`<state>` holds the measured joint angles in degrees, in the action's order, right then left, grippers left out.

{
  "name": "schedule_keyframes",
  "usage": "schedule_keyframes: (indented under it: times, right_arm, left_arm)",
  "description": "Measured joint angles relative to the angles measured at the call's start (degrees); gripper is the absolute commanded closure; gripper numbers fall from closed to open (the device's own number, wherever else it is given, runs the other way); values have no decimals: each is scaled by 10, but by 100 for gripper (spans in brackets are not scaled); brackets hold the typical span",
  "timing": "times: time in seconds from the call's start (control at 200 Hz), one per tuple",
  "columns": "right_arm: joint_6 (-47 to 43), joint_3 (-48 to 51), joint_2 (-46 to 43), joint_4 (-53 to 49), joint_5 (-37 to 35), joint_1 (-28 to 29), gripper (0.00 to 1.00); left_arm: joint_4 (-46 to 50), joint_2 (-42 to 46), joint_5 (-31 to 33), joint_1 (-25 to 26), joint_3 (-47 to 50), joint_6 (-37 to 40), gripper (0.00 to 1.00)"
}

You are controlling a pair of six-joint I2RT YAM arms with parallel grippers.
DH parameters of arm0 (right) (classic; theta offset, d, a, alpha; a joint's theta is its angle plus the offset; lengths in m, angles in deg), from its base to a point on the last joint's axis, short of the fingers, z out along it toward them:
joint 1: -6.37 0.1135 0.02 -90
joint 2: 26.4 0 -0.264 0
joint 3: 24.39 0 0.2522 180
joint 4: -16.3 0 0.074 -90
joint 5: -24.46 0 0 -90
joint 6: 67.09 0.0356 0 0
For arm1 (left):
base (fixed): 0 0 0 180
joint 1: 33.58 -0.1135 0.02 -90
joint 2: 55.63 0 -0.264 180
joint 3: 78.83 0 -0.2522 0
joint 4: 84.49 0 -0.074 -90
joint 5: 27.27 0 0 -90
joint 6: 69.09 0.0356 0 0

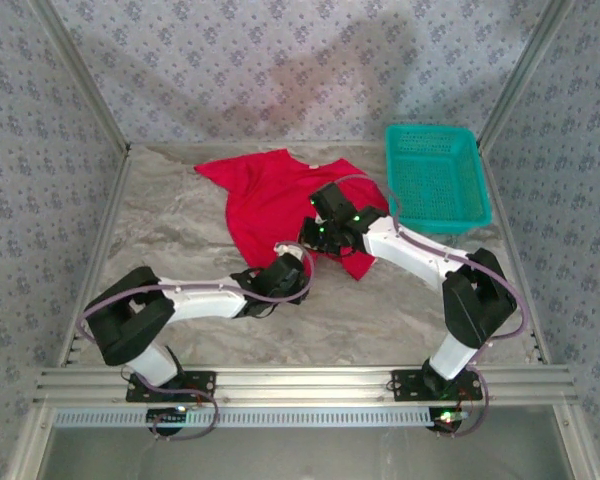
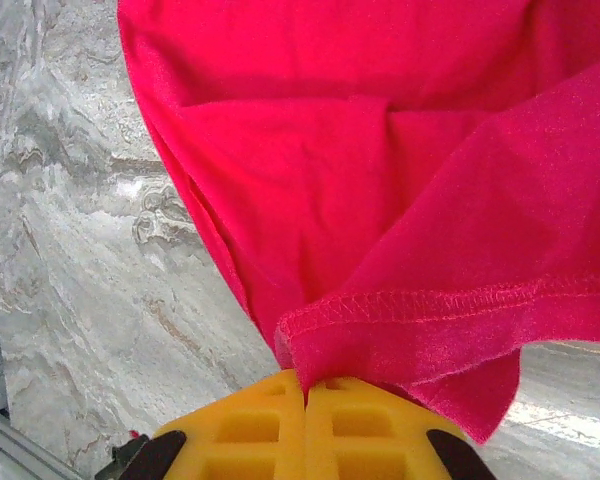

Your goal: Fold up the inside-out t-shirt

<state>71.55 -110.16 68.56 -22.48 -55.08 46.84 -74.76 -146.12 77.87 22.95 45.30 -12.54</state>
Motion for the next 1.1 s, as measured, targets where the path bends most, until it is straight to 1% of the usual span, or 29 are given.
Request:
schedule_keyframes:
  times: [0.03, 0.06, 0.065, 0.165, 0.275, 0.425, 0.52, 0.59, 0.665, 0.705, 0.745, 0.81, 0.855, 0.879, 0.924, 0.994, 1.099]
  right_arm:
    - [0, 0, 0, 0, 0, 0, 100]
    - [0, -1, 0, 1, 0, 0, 100]
    - [0, -1, 0, 1, 0, 0, 100]
    - [-2, -1, 0, -1, 0, 0, 100]
    - [-11, -3, 0, -6, -2, -1, 100]
    - [-40, -34, 19, -29, -20, -11, 100]
    - [-59, -64, 38, -41, -33, -20, 100]
    - [-71, -91, 56, -48, -39, -25, 87]
    - [-79, -124, 76, -53, -44, -28, 70]
    - [-88, -141, 87, -57, -45, -29, 64]
    - [-95, -152, 94, -60, -47, -30, 62]
    - [-99, -157, 95, -67, -52, -31, 62]
    - [-102, -155, 90, -72, -54, -31, 65]
    - [-103, -150, 86, -71, -56, -31, 67]
    - [-106, -133, 72, -70, -58, -28, 75]
    - [-109, -90, 35, -67, -63, -17, 84]
    - [-105, -41, -9, -60, -59, 8, 89]
  left_arm:
    - [7, 0, 7, 1, -2, -2, 88]
    - [11, 1, 11, 2, -3, -5, 100]
    - [12, 1, 12, 2, -3, -3, 100]
    - [38, 11, 25, 2, -5, -6, 100]
    - [82, 55, 35, 1, -8, -2, 100]
    - [134, 160, 35, -8, -21, 14, 100]
    - [150, 235, 15, -38, -23, 26, 100]
    - [155, 273, -9, -69, -25, 30, 100]
    - [163, 292, -40, -106, -28, 30, 100]
    - [165, 293, -59, -123, -32, 30, 100]
    - [169, 291, -77, -136, -35, 30, 100]
    - [176, 285, -103, -151, -41, 27, 100]
    - [178, 279, -117, -156, -45, 25, 100]
    - [180, 276, -124, -158, -47, 23, 100]
    - [180, 270, -135, -160, -49, 23, 100]
    - [180, 263, -150, -162, -50, 20, 100]
    - [180, 261, -164, -164, -50, 18, 100]
